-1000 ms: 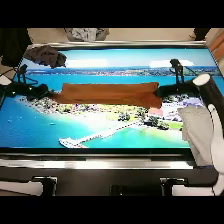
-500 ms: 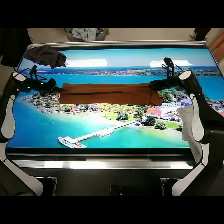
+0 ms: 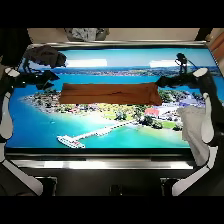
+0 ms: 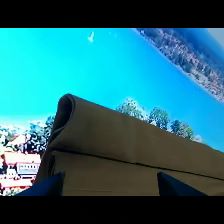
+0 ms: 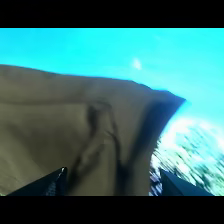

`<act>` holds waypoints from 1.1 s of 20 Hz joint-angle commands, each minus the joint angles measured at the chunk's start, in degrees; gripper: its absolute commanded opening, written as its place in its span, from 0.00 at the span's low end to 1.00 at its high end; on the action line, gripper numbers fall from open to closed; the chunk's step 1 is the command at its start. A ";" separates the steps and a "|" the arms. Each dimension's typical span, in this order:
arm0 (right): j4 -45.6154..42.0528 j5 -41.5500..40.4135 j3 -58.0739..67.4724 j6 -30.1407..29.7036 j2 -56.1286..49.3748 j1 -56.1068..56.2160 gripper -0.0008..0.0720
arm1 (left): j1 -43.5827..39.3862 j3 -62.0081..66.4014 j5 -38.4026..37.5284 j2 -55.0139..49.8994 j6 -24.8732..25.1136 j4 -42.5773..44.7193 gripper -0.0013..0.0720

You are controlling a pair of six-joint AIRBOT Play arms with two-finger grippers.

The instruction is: Fold the shirts.

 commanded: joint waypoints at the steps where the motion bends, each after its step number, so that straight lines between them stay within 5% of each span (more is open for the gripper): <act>1: -4.28 10.80 0.00 5.05 -1.11 -6.80 0.99 | 1.60 1.20 -2.38 5.77 0.04 -0.57 0.98; 5: 3.06 14.01 0.00 6.10 -7.61 -6.97 0.99 | 0.98 1.20 -4.61 12.24 0.04 -0.31 0.97; 13: 15.80 7.10 0.00 10.47 -12.63 -3.19 0.99 | -2.38 1.18 -5.64 19.06 1.51 -0.33 0.97; 20: 16.35 5.55 0.02 10.10 -13.00 5.18 0.97 | -5.22 1.16 -6.16 19.10 2.67 -0.31 0.97; 22: 15.26 3.48 0.02 9.99 -12.98 6.93 0.79 | -6.19 1.16 -6.25 18.71 2.64 -0.31 0.97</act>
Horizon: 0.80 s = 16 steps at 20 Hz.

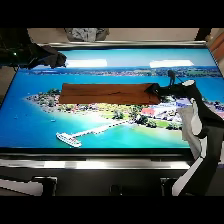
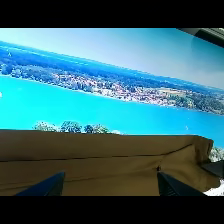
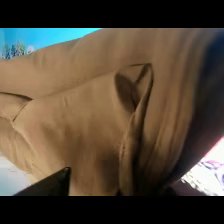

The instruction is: Fold the shirts.

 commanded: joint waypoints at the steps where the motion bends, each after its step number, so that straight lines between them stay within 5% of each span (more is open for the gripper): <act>1: -1.05 -2.69 0.00 -0.13 0.09 3.08 0.43 | -1.81 -0.02 -0.37 -0.57 0.28 0.00 0.97; 2: -1.01 -2.89 0.00 -0.04 0.46 3.06 0.08 | -2.58 -0.02 -0.39 -1.01 0.28 -0.02 0.97; 3: -1.55 -3.26 0.00 -0.20 1.46 2.95 0.07 | -3.39 -0.02 -0.42 -1.62 0.28 0.00 0.94; 4: -2.73 -3.72 0.02 -0.20 2.95 2.95 0.07 | -4.46 -0.07 -0.42 -2.49 0.31 0.00 0.67; 5: -4.42 -3.96 0.04 -0.15 4.83 2.95 0.07 | -5.77 -0.15 -0.50 -3.56 1.16 0.00 0.26; 6: -6.51 -3.91 0.04 0.07 7.08 2.95 0.07 | -7.30 -0.15 -0.63 -4.68 3.13 0.00 0.13; 8: -11.17 -3.10 0.04 1.90 11.45 2.95 0.07 | -10.86 -0.13 -0.61 -7.56 3.98 -0.02 0.05; 16: -26.60 11.76 0.04 3.28 27.56 2.95 0.07 | -28.79 -0.13 0.17 -15.78 -0.02 -0.07 0.05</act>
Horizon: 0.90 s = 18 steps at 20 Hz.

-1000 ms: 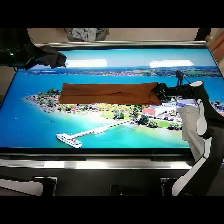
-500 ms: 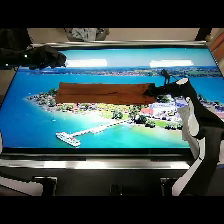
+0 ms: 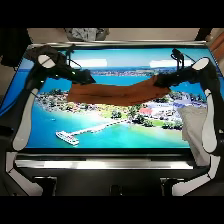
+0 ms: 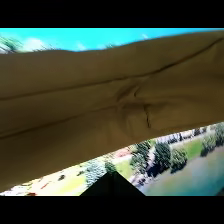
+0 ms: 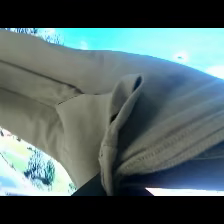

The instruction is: Fold the shirts.

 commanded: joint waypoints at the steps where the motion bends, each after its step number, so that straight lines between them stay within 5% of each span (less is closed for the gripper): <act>1: -7.80 8.11 0.07 0.31 7.85 0.07 0.07 | -8.57 0.02 2.12 -2.67 -1.64 -0.02 0.05; 5: -9.38 17.14 0.07 0.04 16.94 0.07 0.07 | -17.57 0.09 11.23 -7.39 -7.65 -1.07 0.05; 11: -13.20 28.04 0.04 0.11 26.64 0.07 0.07 | -26.08 3.08 15.45 -17.16 -7.58 -22.12 0.05; 18: -15.30 25.94 0.00 1.29 26.64 0.07 0.07 | -29.70 3.08 18.36 -22.03 -7.43 -29.33 0.04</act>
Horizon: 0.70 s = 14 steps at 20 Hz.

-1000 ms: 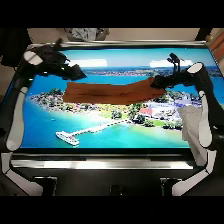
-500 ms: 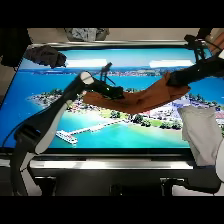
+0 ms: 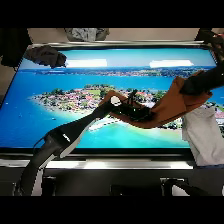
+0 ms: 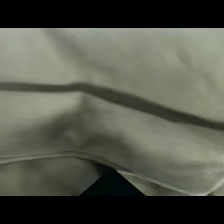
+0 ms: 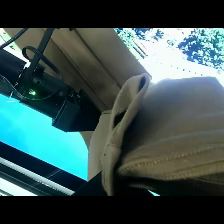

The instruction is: Fold the shirts.

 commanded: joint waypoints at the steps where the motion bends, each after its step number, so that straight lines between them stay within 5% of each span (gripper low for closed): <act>1: -0.68 -2.03 0.00 1.42 -1.36 0.09 0.07 | 1.73 0.15 1.09 -0.15 0.00 -1.09 0.04; 7: 1.16 -11.34 0.00 6.14 -11.19 7.02 0.07 | 16.00 0.13 -12.66 18.40 0.31 30.45 0.04; 14: 6.25 -25.64 0.00 15.47 -25.83 20.13 0.07 | 33.46 -0.17 -14.62 42.34 3.52 33.79 0.05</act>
